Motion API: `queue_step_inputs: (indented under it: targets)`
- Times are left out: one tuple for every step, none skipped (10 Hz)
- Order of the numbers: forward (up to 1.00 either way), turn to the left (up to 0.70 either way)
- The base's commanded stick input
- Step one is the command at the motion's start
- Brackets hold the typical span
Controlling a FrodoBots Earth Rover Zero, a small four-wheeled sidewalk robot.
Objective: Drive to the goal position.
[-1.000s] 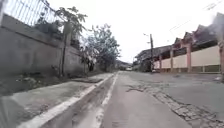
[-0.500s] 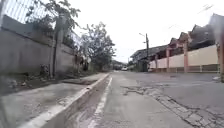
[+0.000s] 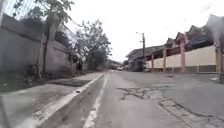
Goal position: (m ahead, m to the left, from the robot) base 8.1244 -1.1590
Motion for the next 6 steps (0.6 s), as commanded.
queue_step_inputs:
  targets:
    - [0.70, 0.00]
    - [0.70, 0.00]
    - [0.70, 0.00]
    - [0.70, 0.00]
    - [0.70, 0.00]
    - [0.70, -0.03]
